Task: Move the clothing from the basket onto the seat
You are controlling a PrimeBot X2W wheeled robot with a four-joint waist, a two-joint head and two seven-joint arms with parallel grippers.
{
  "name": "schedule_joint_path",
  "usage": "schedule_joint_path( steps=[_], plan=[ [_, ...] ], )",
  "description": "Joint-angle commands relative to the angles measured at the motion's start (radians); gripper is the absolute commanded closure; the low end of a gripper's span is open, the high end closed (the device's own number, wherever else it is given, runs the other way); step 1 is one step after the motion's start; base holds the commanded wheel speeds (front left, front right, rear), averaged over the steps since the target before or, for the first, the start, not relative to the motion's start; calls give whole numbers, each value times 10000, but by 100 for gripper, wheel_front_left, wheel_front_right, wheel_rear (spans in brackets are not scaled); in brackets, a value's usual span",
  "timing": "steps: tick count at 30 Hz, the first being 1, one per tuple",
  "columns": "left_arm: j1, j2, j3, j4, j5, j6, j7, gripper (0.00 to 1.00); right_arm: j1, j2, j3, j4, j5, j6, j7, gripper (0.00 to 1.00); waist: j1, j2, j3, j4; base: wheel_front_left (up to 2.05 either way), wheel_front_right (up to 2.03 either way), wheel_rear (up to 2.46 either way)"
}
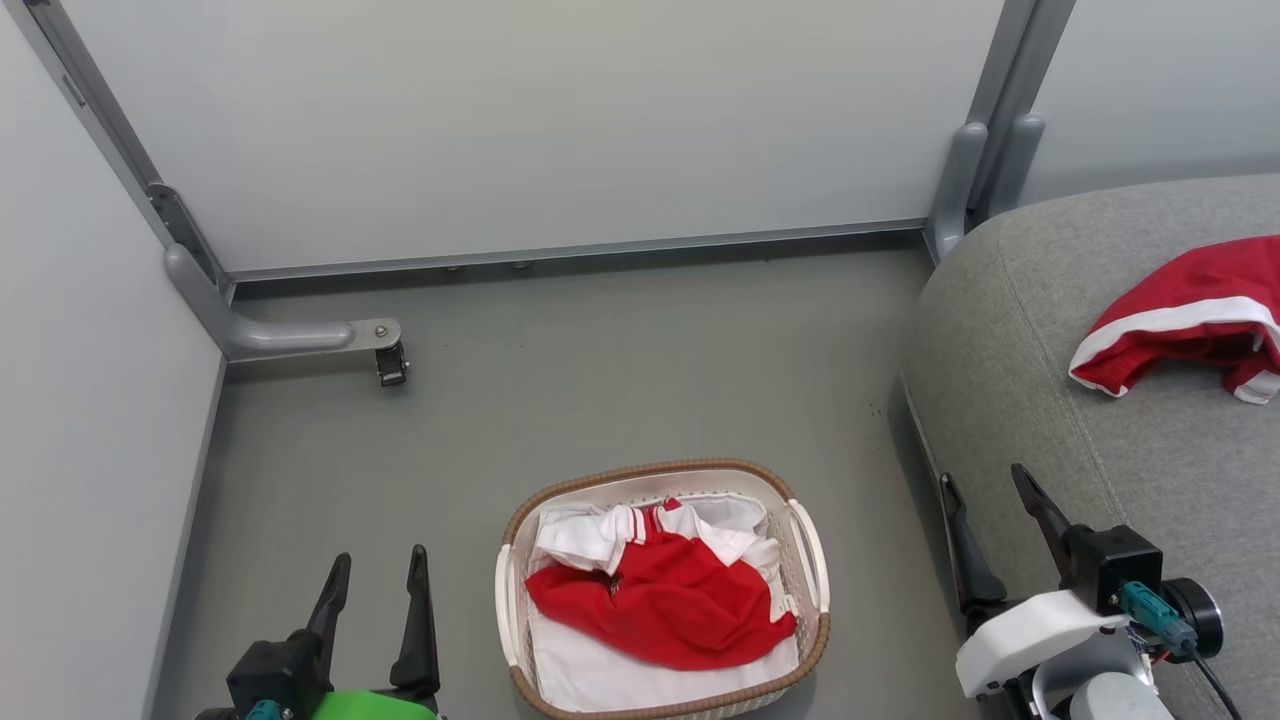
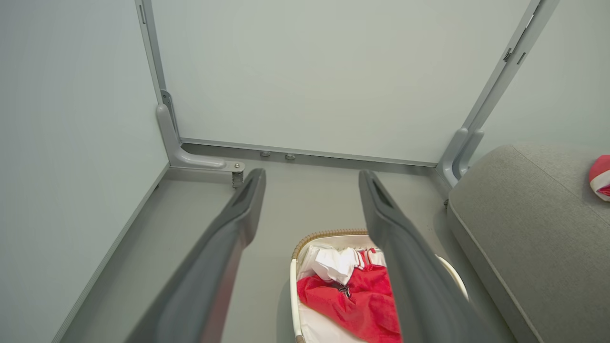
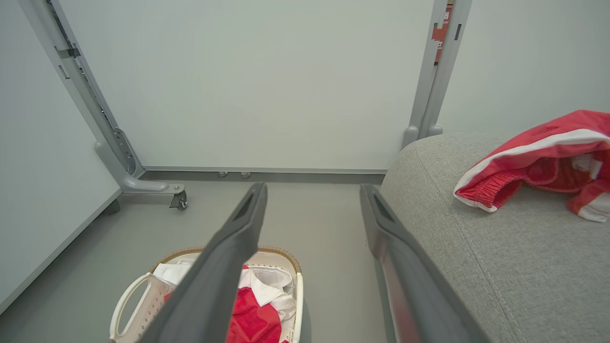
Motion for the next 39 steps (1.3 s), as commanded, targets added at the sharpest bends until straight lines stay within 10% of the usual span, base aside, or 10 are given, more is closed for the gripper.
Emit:
schedule_joint_path(
  steps=[1,17,39],
  plan=[
    [25,-3,13,10,-36,9,-5,0,12,-41,-10,38,40,-14,-48,0,1,0,-1,-3,0,0,0],
    [-1145,68,-481,387,701,-279,-5,0,-485,-42,-100,-157,-201,-14,-48,0,1,0,836,-150,0,0,0],
    [-7544,837,-3604,4871,2102,-532,597,0,-3212,-30,80,-1364,-73,-14,-48,0,1,0,6001,-2139,0,0,0]
  ],
)
